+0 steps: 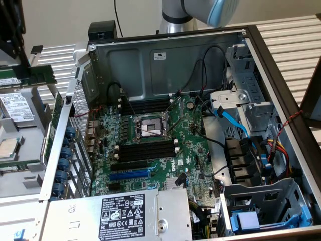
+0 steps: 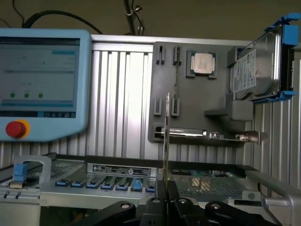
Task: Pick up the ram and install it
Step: 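Pick up the ram and move it above insertion slot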
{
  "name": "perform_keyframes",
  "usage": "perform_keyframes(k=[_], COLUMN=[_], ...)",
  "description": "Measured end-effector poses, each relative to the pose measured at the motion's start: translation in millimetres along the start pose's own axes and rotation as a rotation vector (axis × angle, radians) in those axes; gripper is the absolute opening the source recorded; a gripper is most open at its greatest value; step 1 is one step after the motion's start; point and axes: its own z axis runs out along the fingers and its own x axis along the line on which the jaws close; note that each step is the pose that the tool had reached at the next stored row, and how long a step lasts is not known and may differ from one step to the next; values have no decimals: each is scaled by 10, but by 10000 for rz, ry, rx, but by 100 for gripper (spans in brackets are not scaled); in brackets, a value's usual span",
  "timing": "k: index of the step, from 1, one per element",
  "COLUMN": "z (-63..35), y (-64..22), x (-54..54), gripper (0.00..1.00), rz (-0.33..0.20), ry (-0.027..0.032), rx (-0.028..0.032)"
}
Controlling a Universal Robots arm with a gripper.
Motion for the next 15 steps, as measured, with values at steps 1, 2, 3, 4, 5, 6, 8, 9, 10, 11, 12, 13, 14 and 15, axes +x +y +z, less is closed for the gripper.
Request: perform_keyframes(k=[1, 2, 3, 4, 5, 6, 8, 9, 10, 11, 12, 13, 14, 15], z=[-4, -8, -13, -16, -19, -21, -25, -26, -27, -29, -30, -32, -33, -35], y=[-44, -89, -136, -180, -225, -269, -362, -403, -452, -495, -540, -587, -631, -675], x=[1, 2, 4, 5, 6, 6, 9, 10, 11, 12, 13, 14, 15, 15], gripper=[13, 13, 13, 13, 13, 13, 13, 13, 13, 13, 13, 13, 13, 13], rz=[-1, -1, -2, -3, -3, -4, -4, -5, -4, -4, -4, -4, -6, -5], ry=[1, 1, 1, 0, 0, 0, 0, -1, 0, -1, -1, -1, -1, -1], rx=[-4, -8, -12, -15, -17, -21, -28, -32, -37, -42, -46, -51, -58, -65])
